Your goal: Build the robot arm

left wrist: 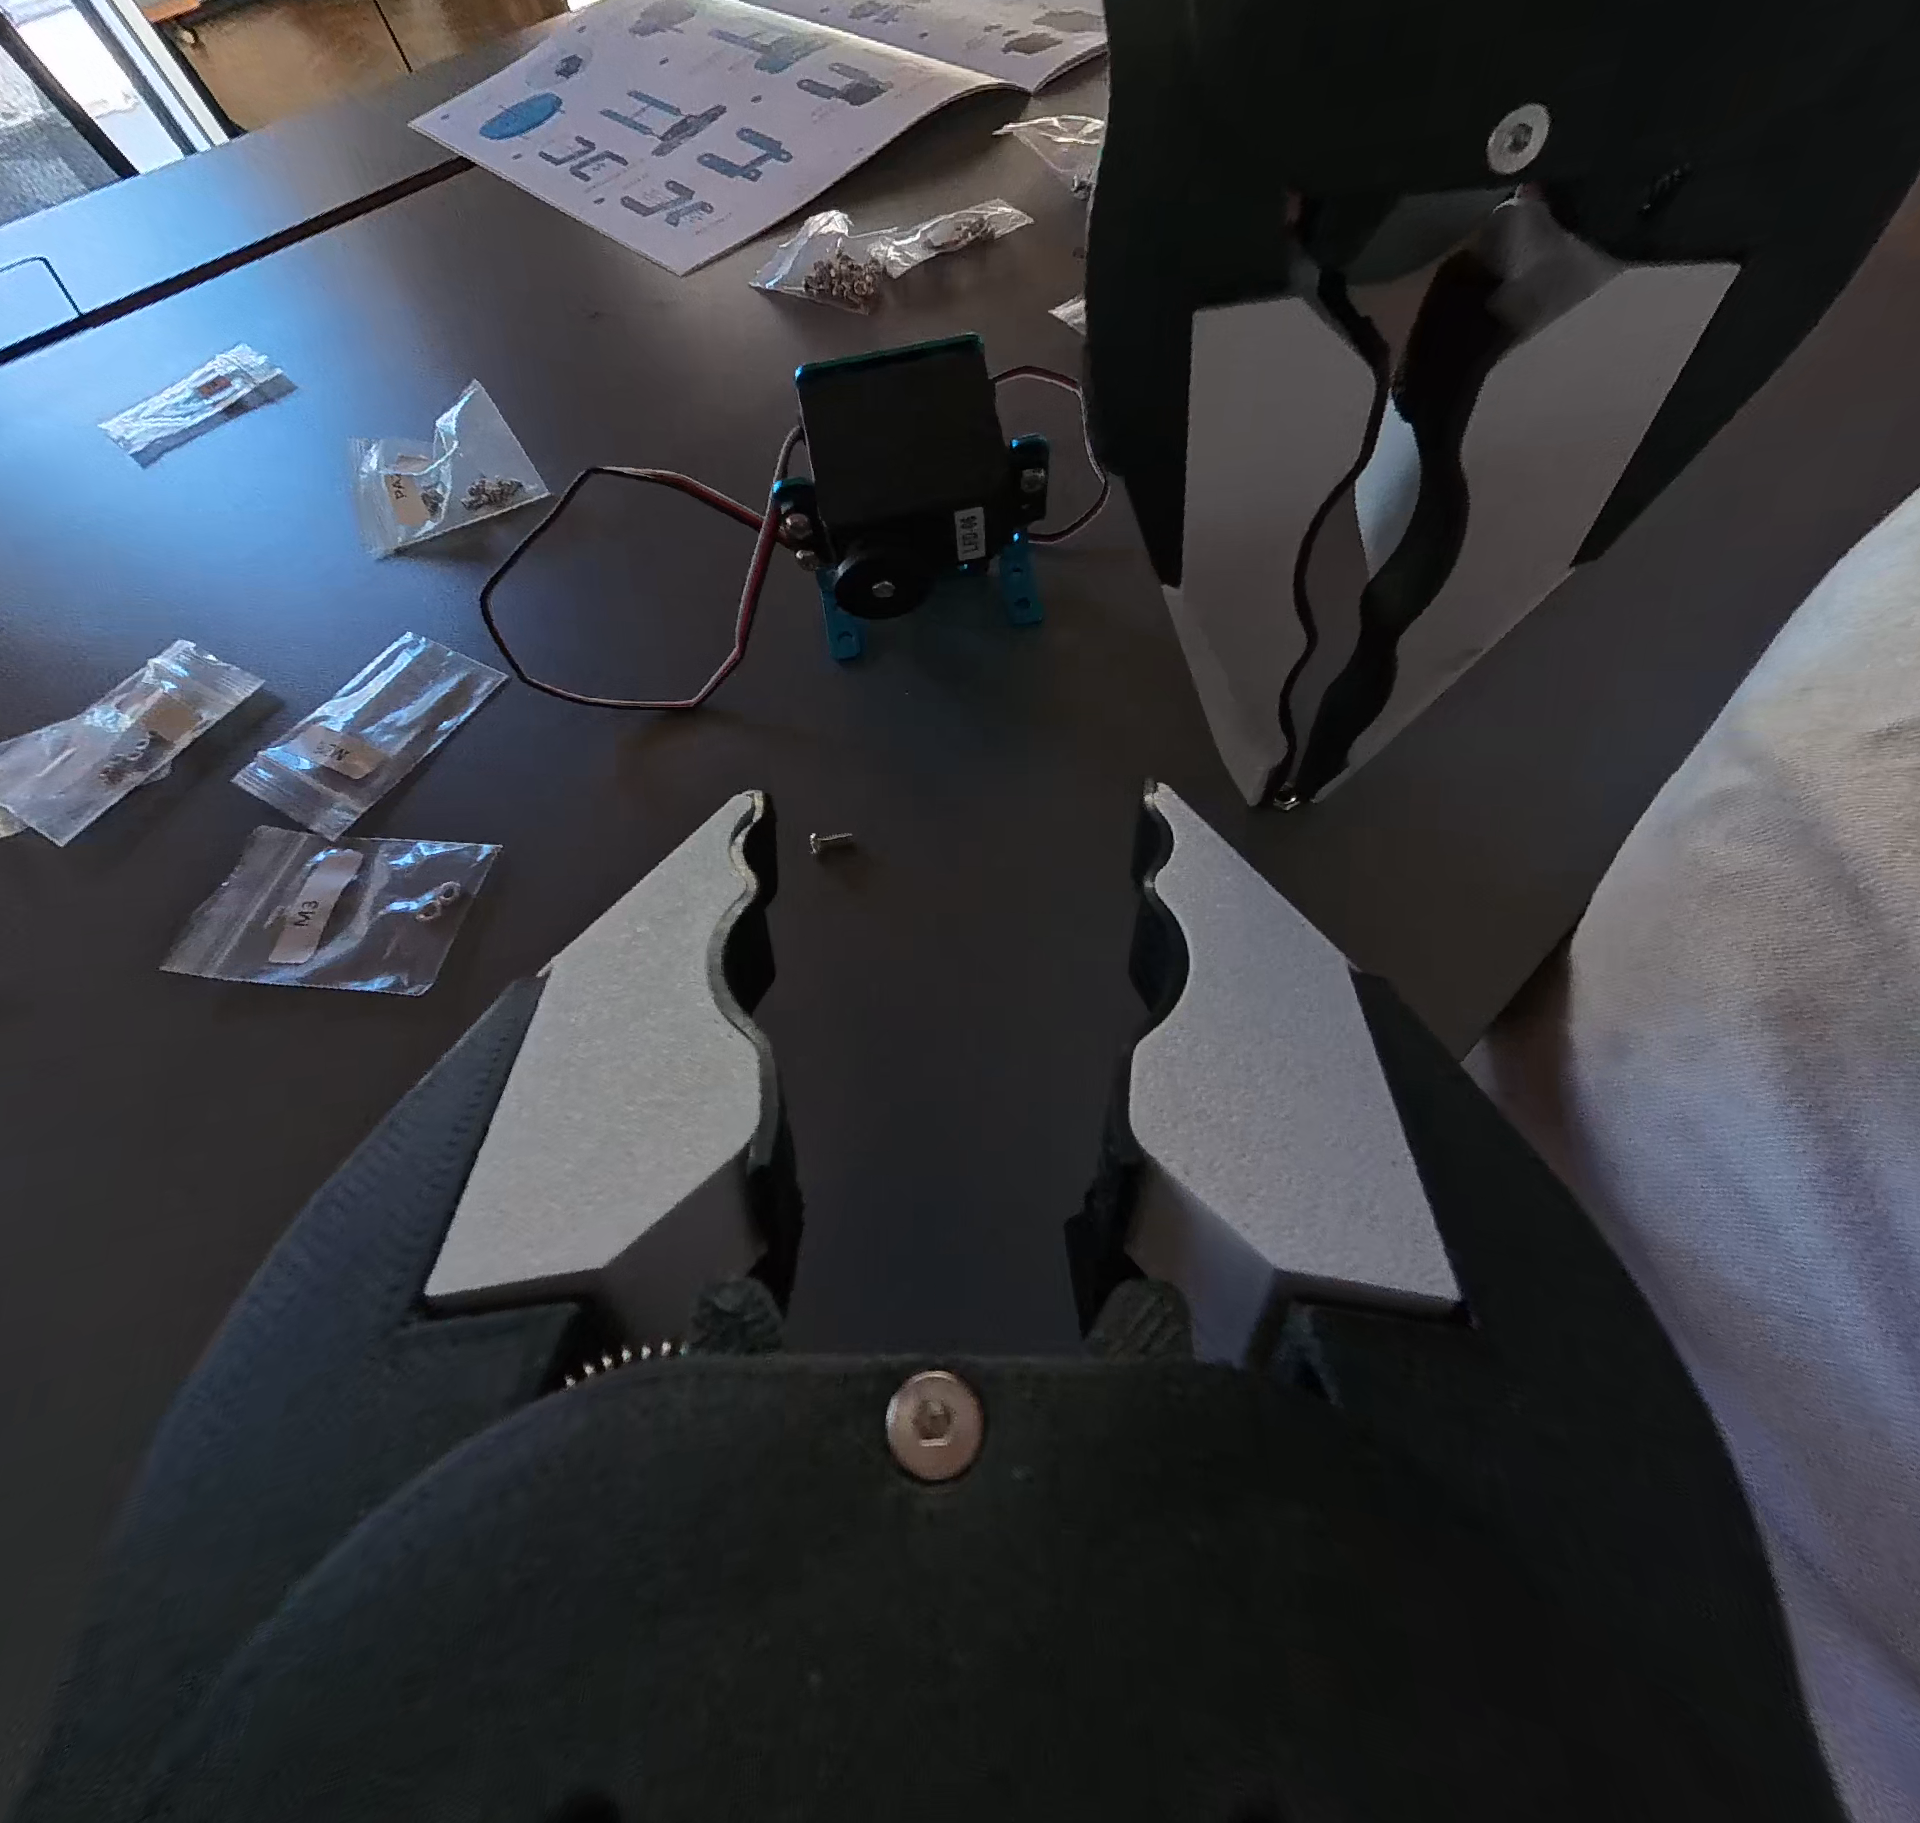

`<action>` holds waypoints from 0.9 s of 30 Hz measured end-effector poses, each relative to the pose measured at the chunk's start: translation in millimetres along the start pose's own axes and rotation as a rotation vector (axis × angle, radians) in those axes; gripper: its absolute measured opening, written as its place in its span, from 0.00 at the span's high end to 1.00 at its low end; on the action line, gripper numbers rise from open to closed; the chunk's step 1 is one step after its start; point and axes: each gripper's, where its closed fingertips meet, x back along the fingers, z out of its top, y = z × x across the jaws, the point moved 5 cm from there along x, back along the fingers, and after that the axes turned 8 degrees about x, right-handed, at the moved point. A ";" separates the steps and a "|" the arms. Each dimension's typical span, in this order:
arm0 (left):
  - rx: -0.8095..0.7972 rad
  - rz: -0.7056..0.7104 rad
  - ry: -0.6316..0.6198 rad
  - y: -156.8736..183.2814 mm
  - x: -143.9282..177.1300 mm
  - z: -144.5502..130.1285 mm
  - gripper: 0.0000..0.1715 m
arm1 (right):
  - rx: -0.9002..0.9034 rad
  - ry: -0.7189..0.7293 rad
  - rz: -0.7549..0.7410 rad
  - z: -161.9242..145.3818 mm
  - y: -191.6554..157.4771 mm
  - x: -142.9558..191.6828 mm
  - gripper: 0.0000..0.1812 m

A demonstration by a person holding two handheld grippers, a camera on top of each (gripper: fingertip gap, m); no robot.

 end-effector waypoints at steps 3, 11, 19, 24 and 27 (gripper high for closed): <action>0.005 0.002 0.004 -0.5 0.4 0.3 0.60 | -0.025 0.017 -0.003 -2.9 -0.6 0.5 0.96; 0.088 0.001 0.051 4.2 -0.7 8.1 0.59 | -0.472 0.542 -0.220 -43.5 1.2 39.8 0.96; 0.114 0.012 0.023 3.5 -26.9 26.0 0.62 | -0.974 1.103 -0.108 -88.9 16.1 52.9 0.97; 0.142 -0.014 0.043 -0.9 -39.4 37.6 0.59 | -1.084 1.219 0.029 -90.3 21.9 45.6 0.97; 0.159 -0.019 0.039 -4.1 -45.2 38.1 0.59 | -1.130 1.234 0.080 -90.5 23.7 41.1 0.97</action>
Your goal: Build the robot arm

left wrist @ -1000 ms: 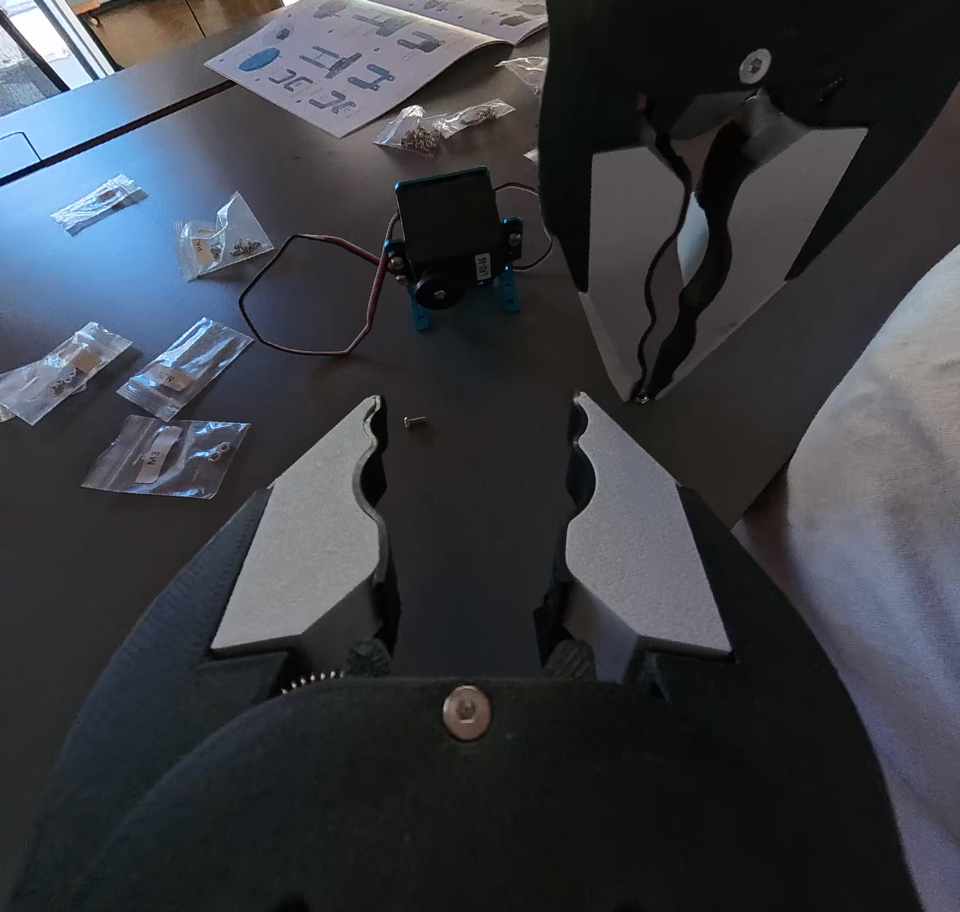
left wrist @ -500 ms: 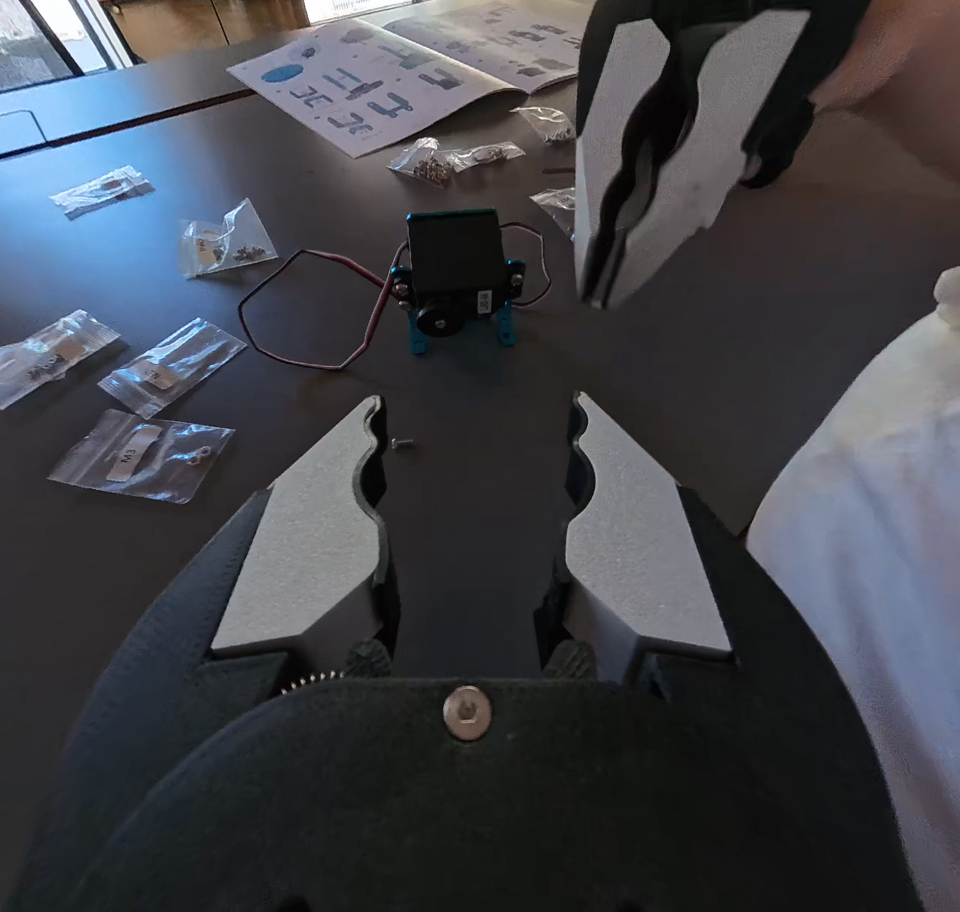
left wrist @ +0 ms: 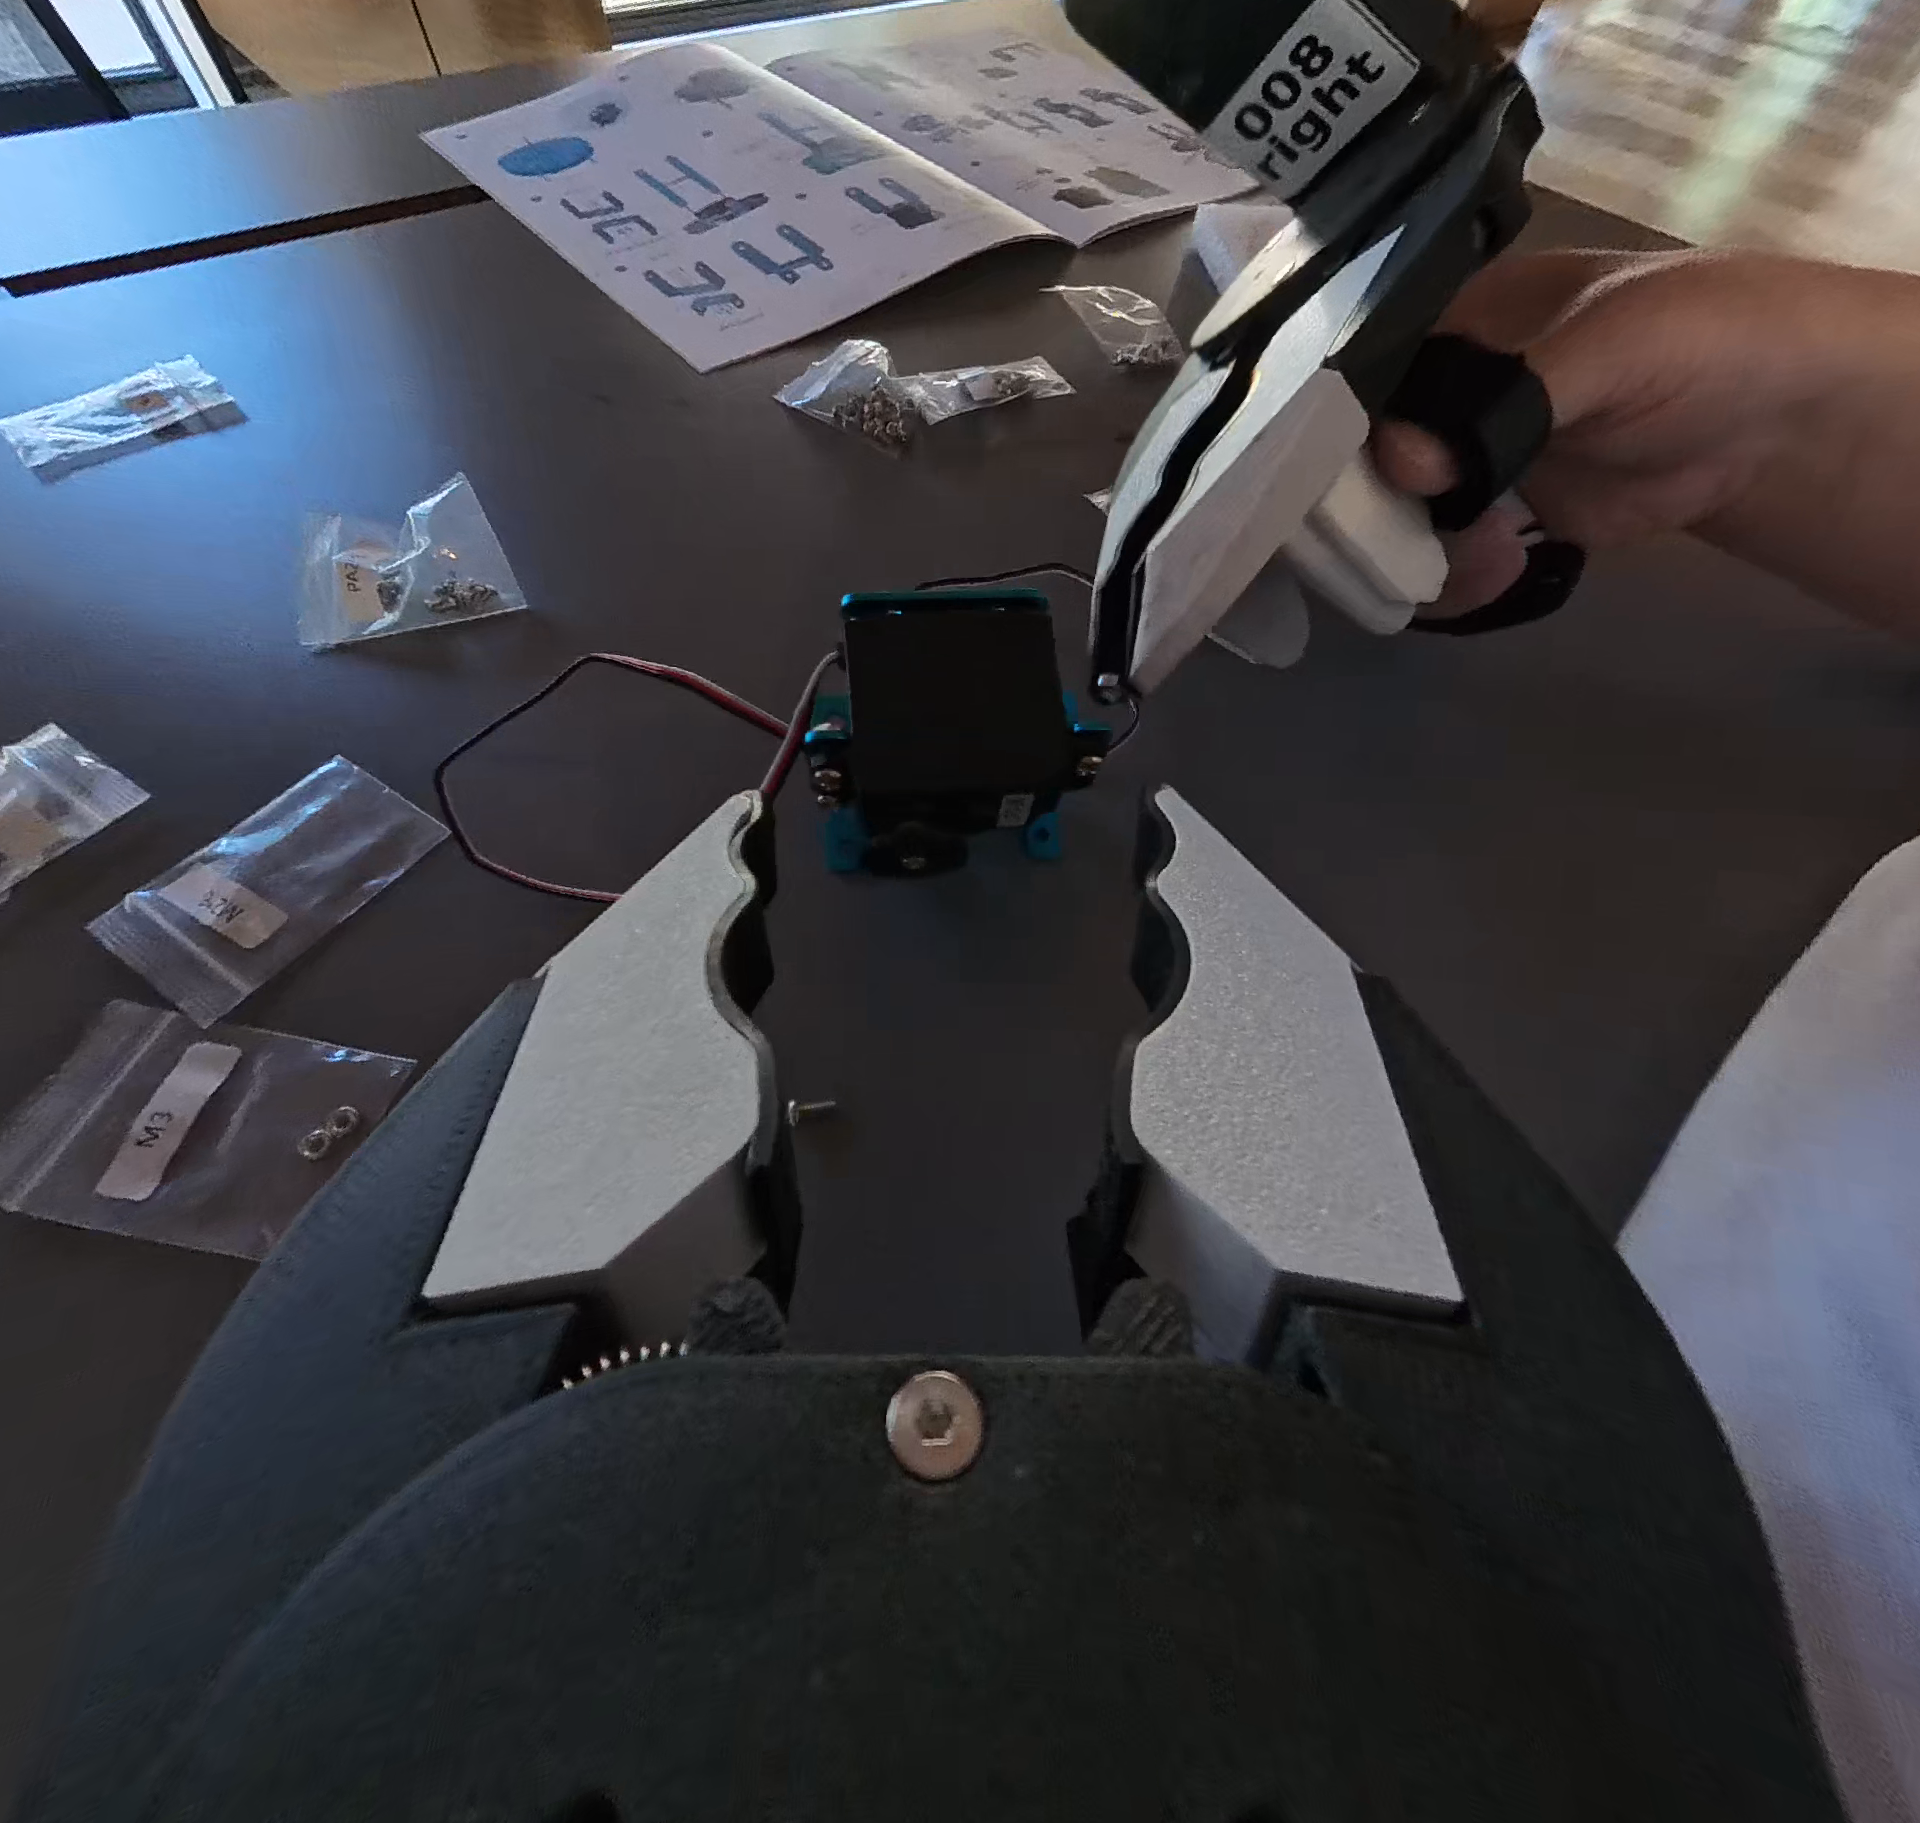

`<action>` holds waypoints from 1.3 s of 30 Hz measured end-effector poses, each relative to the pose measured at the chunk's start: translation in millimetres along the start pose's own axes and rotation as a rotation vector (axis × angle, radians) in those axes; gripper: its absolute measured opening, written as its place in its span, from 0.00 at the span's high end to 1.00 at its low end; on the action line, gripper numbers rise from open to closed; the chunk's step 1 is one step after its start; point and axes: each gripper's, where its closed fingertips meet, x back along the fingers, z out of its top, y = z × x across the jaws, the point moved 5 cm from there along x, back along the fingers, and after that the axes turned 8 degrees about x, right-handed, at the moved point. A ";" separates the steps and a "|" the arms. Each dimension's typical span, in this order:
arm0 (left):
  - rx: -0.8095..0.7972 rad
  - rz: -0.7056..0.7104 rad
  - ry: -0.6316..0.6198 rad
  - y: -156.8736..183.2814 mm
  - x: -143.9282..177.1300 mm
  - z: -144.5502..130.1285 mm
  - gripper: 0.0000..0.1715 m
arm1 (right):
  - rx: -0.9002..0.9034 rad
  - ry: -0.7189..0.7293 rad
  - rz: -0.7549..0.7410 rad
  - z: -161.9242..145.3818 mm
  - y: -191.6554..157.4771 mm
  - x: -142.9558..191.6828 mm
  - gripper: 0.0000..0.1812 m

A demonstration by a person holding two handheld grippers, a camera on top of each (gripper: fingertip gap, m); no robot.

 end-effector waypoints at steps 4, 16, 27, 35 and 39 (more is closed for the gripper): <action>0.013 -0.026 -0.001 -0.8 -5.0 0.6 0.60 | -0.073 0.011 0.032 0.9 3.6 -1.5 0.97; 0.000 -0.046 0.007 -0.6 -8.8 3.4 0.66 | -0.158 -0.020 0.081 0.2 6.6 -8.2 0.97; -0.030 -0.049 0.002 1.2 -9.6 2.7 0.66 | -0.224 -0.044 0.104 -0.9 6.0 -7.1 0.97; -0.034 -0.045 0.002 1.0 -10.0 2.7 0.66 | -0.207 -0.054 0.081 1.0 2.2 -6.8 0.94; -0.036 -0.048 0.001 0.9 -10.2 2.7 0.66 | -0.195 -0.054 0.072 1.0 0.9 -7.1 0.93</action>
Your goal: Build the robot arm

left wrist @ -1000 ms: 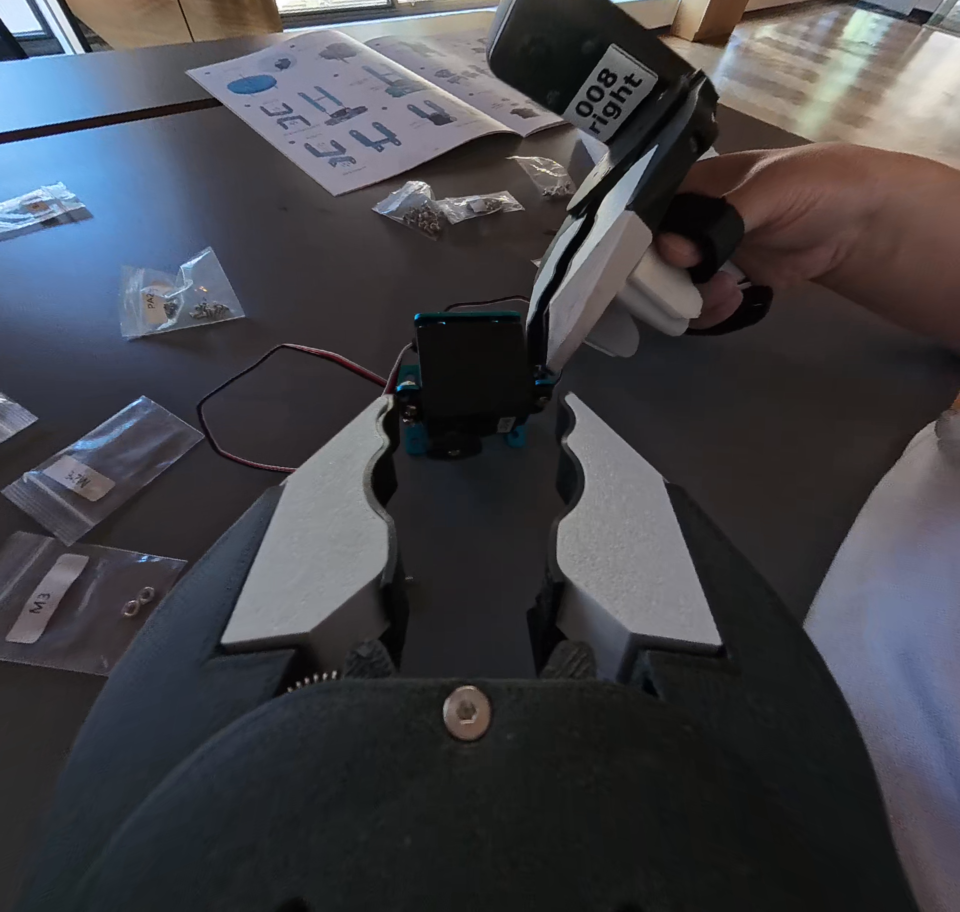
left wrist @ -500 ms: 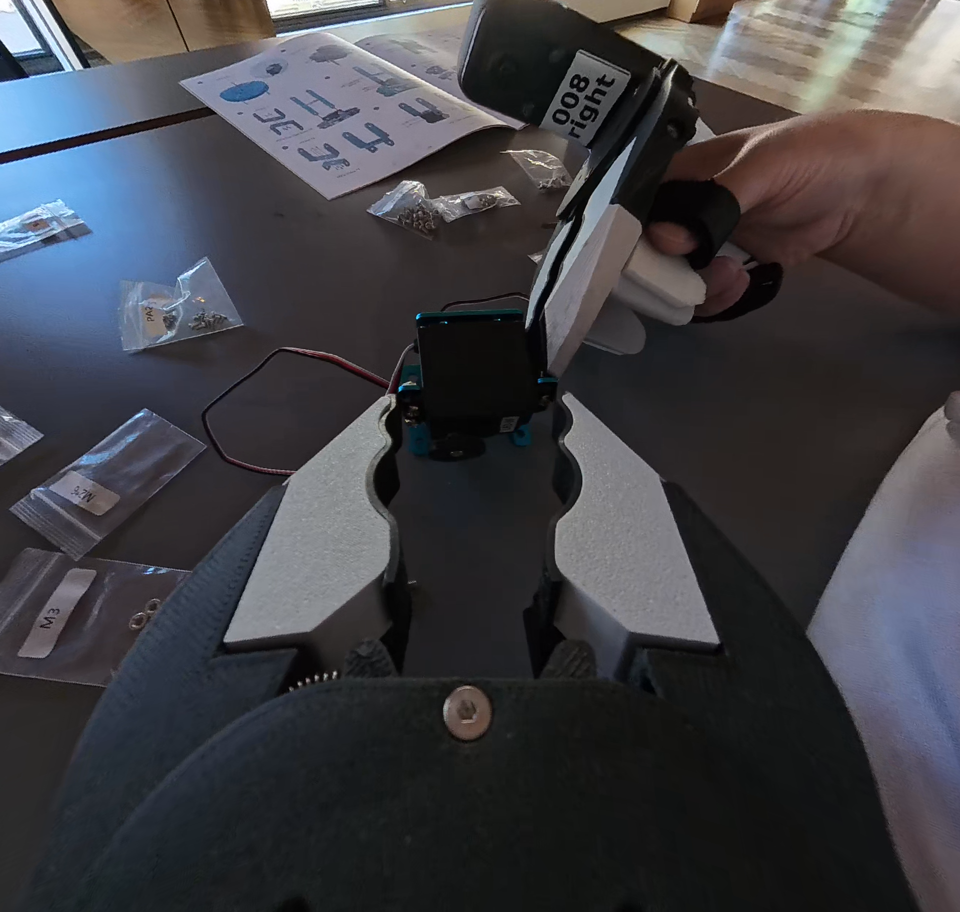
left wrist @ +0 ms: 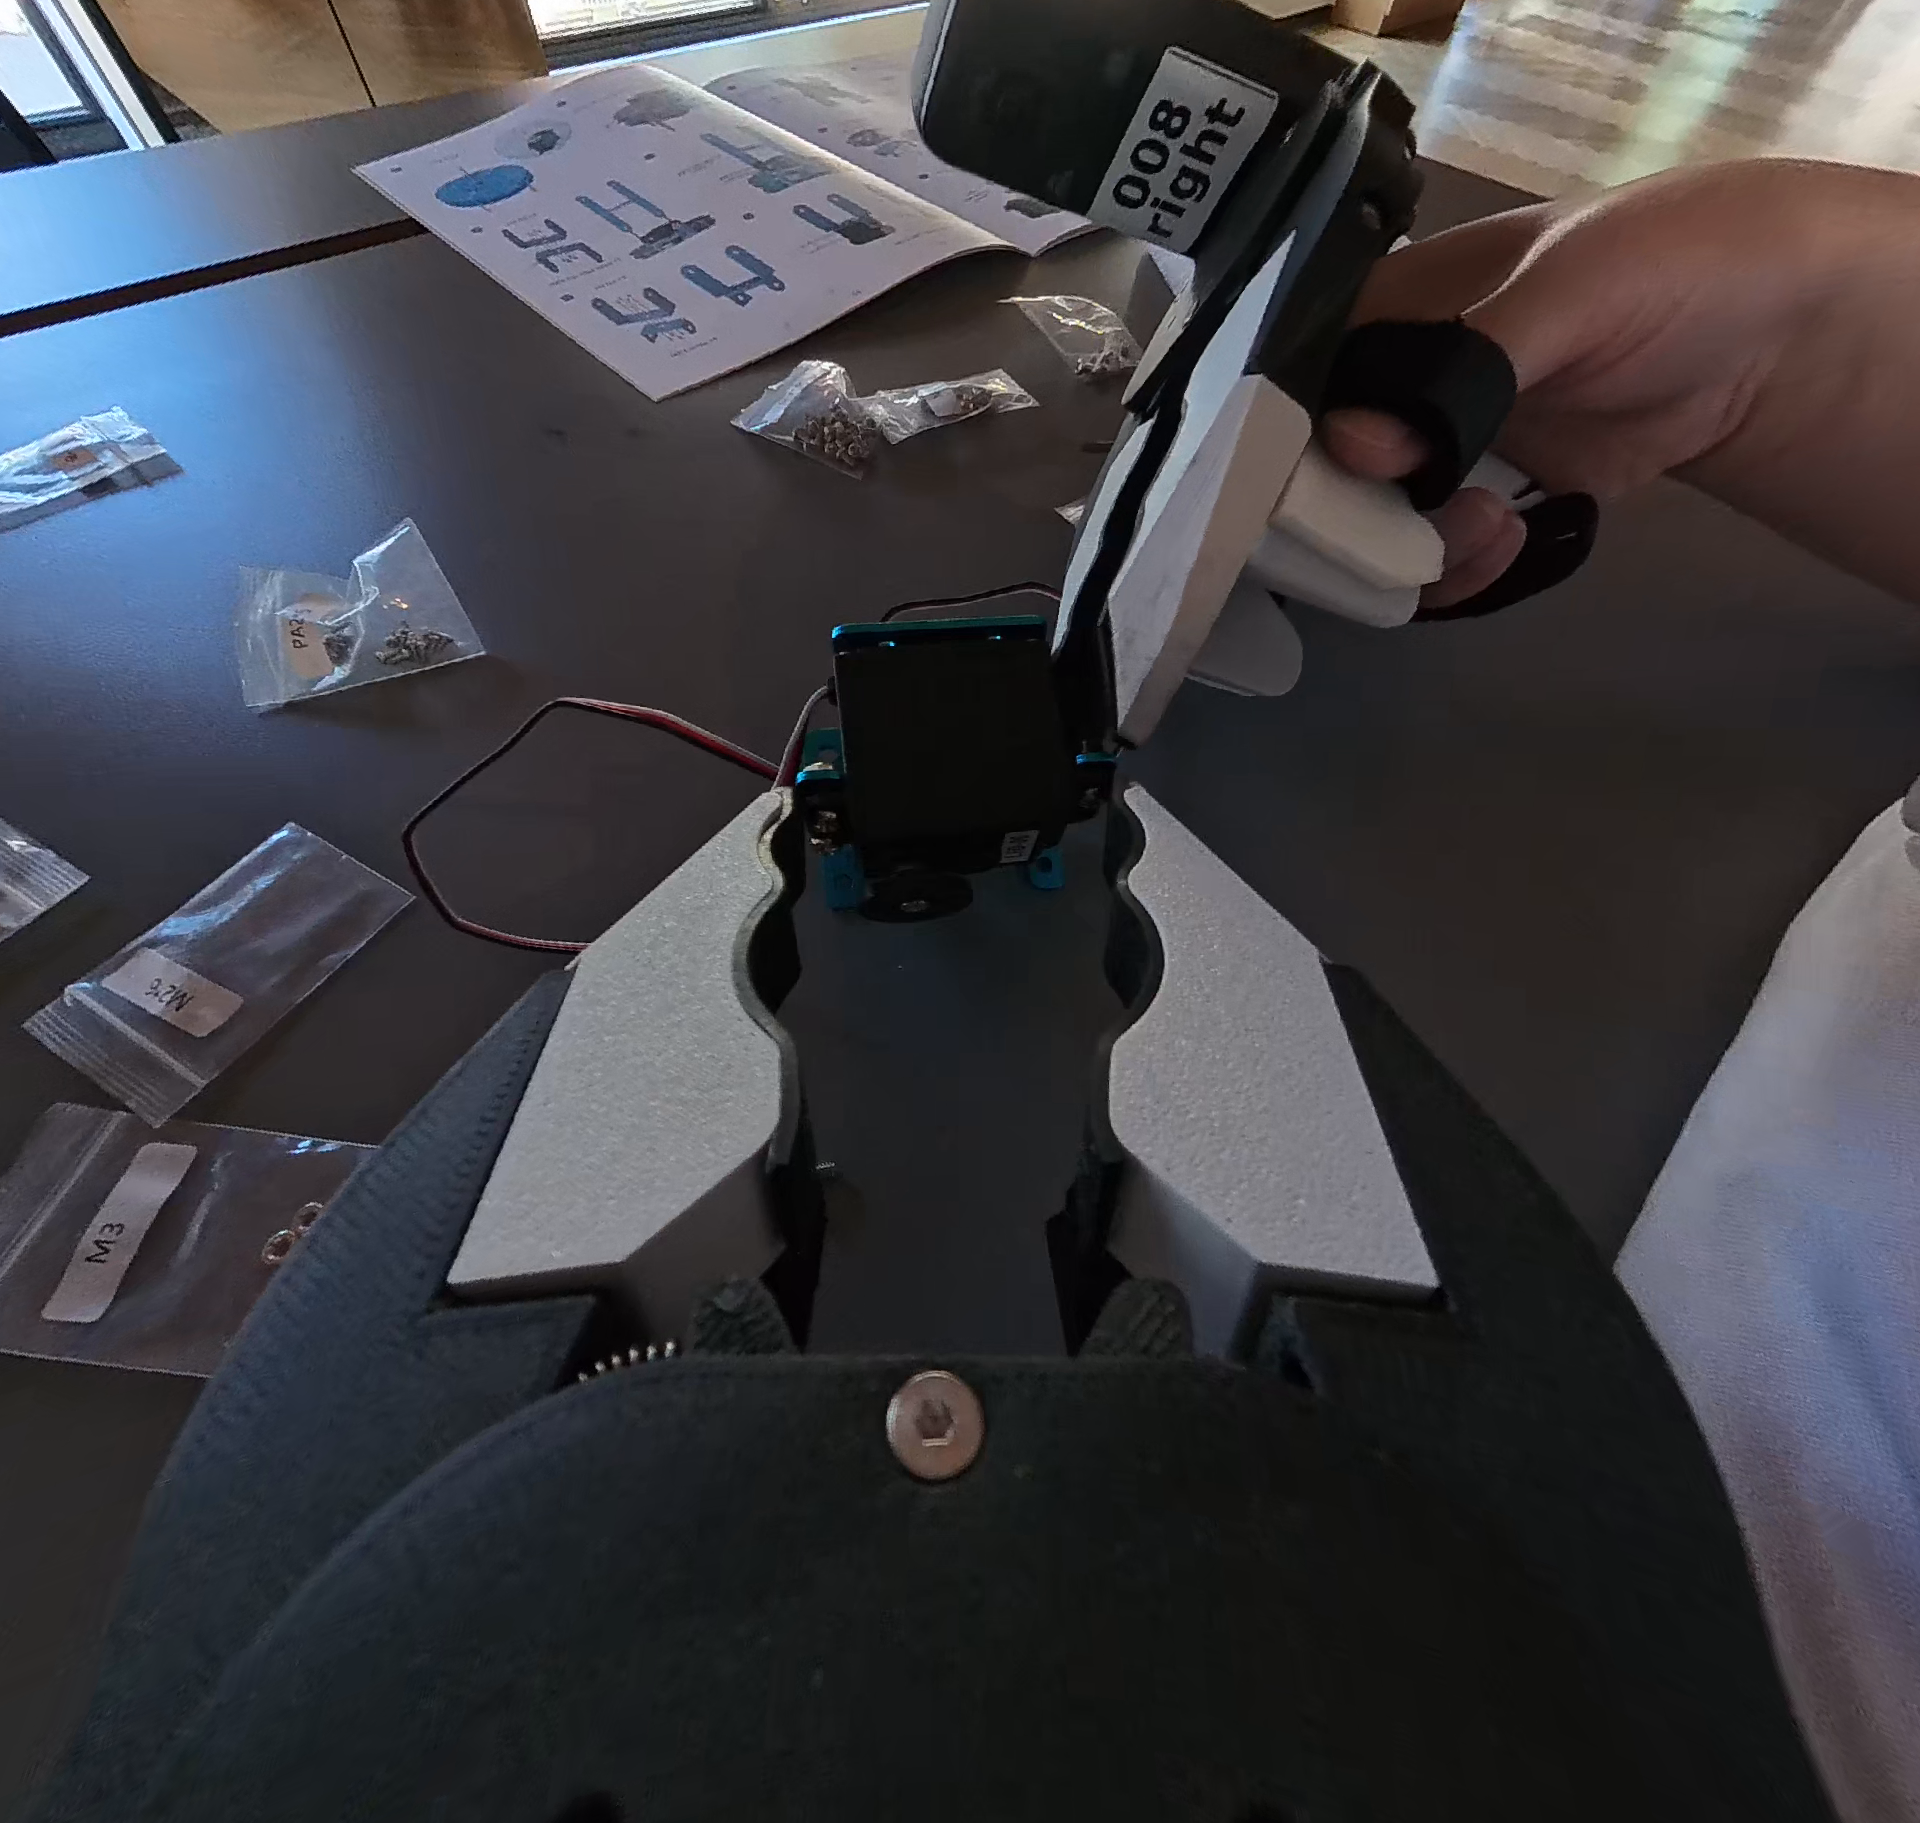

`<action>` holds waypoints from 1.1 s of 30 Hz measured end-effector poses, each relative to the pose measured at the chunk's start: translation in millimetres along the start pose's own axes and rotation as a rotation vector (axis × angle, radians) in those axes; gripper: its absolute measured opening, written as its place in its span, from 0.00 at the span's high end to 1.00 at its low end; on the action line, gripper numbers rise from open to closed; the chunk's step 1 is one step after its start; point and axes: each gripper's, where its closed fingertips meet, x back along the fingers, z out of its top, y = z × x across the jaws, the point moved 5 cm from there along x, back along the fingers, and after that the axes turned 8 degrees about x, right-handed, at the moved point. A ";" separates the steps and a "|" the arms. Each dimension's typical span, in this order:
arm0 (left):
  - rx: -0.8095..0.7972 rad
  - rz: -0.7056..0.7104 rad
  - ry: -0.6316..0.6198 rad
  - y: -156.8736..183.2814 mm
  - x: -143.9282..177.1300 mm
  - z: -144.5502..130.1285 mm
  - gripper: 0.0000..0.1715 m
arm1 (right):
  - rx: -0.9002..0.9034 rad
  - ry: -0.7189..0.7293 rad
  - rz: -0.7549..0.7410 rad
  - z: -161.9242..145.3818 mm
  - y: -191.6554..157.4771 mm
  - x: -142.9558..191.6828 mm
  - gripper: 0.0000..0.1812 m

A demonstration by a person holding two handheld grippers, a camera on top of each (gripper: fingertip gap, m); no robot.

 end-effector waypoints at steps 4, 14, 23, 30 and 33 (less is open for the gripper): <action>-0.002 -0.006 -0.001 0.1 -0.1 0.0 0.66 | 0.002 -0.010 -0.002 -1.0 -0.7 -0.6 0.93; -0.005 -0.017 -0.003 0.4 -0.9 0.4 0.66 | 0.012 -0.025 -0.008 -2.2 -1.3 0.5 0.93; -0.006 -0.021 -0.004 0.4 -1.0 0.4 0.66 | 0.014 -0.043 -0.006 -4.3 -2.9 1.3 0.94; -0.008 -0.021 -0.004 0.5 -1.0 0.4 0.66 | 0.014 -0.048 -0.007 -5.8 -1.5 1.2 0.95; -0.008 -0.021 -0.004 0.5 -0.8 0.3 0.66 | 0.037 -0.081 -0.024 -8.4 -1.2 5.6 0.95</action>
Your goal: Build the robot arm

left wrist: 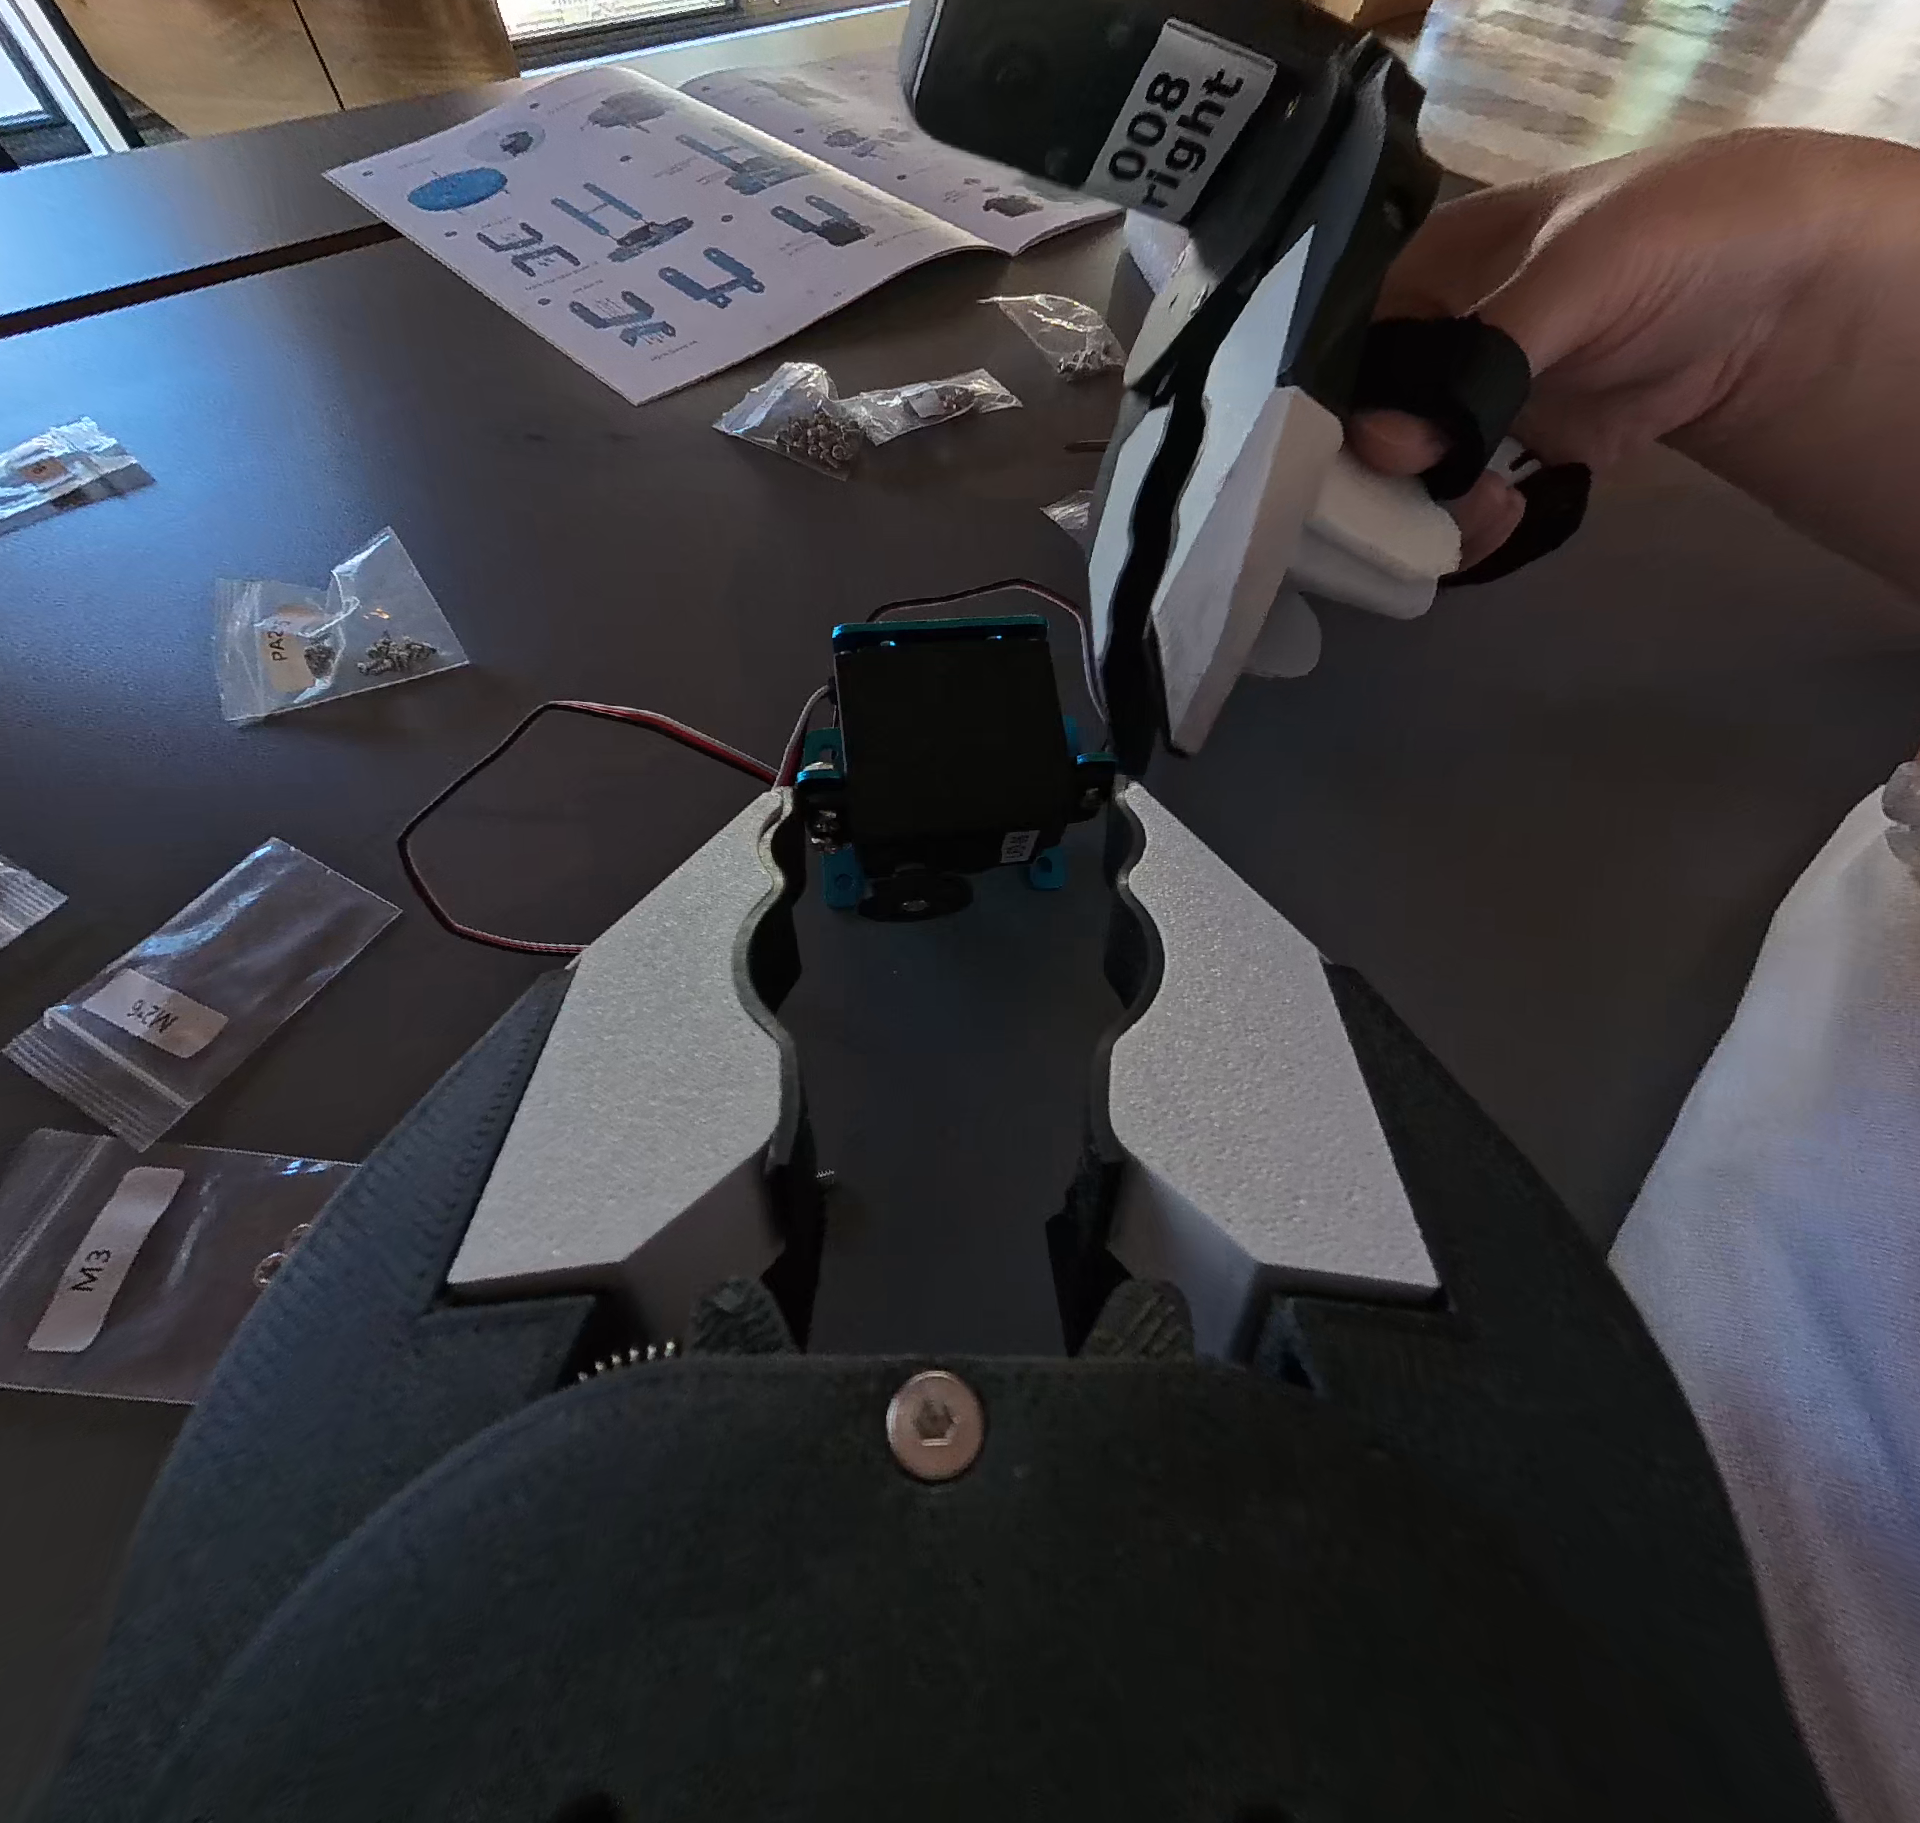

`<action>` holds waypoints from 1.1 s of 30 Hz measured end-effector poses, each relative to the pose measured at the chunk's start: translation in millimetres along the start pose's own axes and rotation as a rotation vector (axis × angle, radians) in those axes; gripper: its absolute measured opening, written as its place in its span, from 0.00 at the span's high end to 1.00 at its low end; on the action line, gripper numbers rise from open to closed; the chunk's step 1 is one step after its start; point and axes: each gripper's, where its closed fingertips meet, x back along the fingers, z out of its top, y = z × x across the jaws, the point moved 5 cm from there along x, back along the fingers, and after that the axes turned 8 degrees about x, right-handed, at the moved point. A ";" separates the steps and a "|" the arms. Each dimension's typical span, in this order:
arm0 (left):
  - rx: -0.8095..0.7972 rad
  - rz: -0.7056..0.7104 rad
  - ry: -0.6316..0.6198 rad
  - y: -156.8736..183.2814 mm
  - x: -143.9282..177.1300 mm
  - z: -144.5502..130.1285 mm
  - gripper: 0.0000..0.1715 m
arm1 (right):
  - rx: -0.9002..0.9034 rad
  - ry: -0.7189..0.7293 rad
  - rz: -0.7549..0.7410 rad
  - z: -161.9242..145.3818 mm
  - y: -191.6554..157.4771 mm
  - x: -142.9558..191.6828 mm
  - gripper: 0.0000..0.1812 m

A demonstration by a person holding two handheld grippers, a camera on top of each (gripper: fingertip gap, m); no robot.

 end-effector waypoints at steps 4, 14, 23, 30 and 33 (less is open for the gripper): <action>0.000 0.000 0.000 0.0 -0.1 0.1 0.66 | 0.189 0.053 -0.063 6.5 -7.3 11.5 0.97; 0.003 -0.002 0.000 -0.2 0.0 0.1 0.66 | 1.010 -0.049 -0.607 -7.2 -9.7 -3.3 0.91; 0.003 -0.003 -0.001 0.0 -0.1 -0.1 0.66 | 1.087 -0.052 -0.653 -8.0 -9.6 -11.8 0.95; 0.004 -0.003 -0.001 -0.1 0.0 0.0 0.66 | 1.085 -0.036 -0.648 -6.6 -11.0 -8.3 0.98; 0.006 -0.003 -0.002 0.0 0.0 0.0 0.66 | 1.082 -0.028 -0.641 -6.4 -11.9 -7.0 0.98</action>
